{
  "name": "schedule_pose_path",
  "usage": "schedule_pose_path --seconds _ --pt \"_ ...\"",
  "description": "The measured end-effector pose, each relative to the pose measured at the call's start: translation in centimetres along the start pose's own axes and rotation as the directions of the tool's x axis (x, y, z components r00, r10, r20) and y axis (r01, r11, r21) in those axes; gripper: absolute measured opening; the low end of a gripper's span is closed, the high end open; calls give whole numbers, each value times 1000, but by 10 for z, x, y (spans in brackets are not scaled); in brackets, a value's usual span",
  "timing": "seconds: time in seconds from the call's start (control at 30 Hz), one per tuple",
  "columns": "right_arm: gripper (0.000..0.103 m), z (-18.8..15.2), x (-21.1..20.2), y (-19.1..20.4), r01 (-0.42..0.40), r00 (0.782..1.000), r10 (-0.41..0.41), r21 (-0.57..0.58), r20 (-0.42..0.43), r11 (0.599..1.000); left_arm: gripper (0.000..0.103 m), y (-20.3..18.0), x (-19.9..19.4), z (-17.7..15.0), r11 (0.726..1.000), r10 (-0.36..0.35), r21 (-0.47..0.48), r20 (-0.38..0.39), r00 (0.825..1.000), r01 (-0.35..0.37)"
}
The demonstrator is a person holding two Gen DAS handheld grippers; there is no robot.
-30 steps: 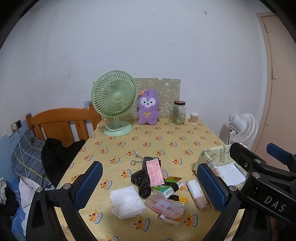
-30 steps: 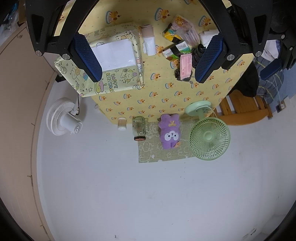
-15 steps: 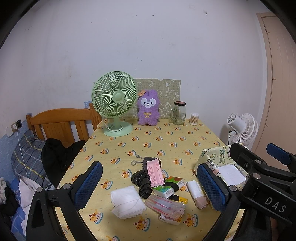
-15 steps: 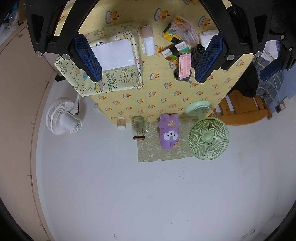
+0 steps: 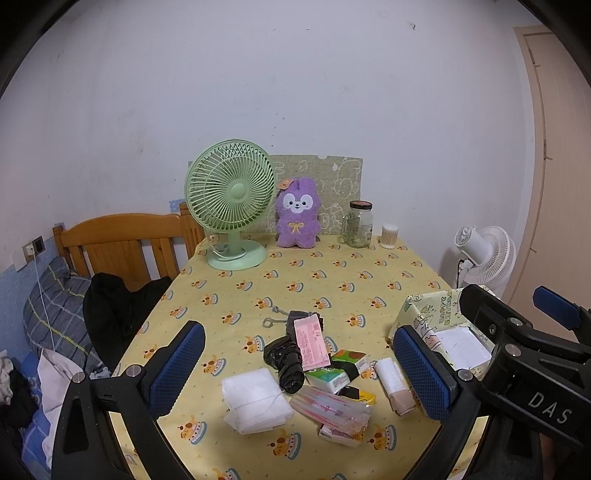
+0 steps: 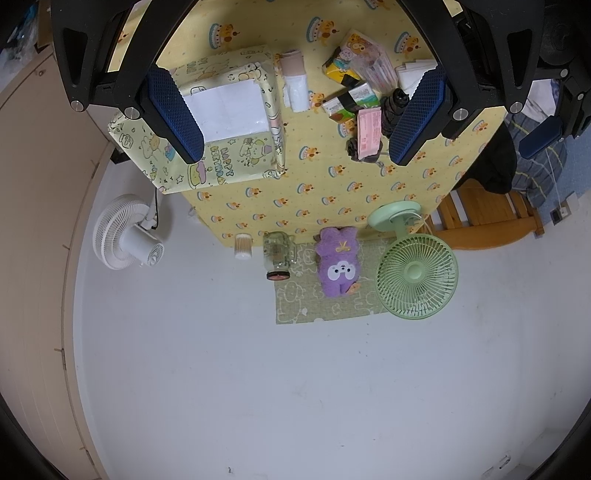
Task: Organize soft objects
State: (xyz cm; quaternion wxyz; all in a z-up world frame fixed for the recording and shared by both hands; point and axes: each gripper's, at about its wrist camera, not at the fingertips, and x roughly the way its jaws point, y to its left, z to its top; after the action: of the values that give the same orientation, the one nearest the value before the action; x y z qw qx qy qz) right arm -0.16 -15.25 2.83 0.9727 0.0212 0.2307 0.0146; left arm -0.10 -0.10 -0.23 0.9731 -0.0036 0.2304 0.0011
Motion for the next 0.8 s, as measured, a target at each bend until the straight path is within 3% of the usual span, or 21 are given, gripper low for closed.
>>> schedule_pose_path --seconds 0.8 --pt "97 -10 21 11 -4 999 4 -6 -40 1000 99 12 23 -11 1000 -6 -25 -51 999 5"
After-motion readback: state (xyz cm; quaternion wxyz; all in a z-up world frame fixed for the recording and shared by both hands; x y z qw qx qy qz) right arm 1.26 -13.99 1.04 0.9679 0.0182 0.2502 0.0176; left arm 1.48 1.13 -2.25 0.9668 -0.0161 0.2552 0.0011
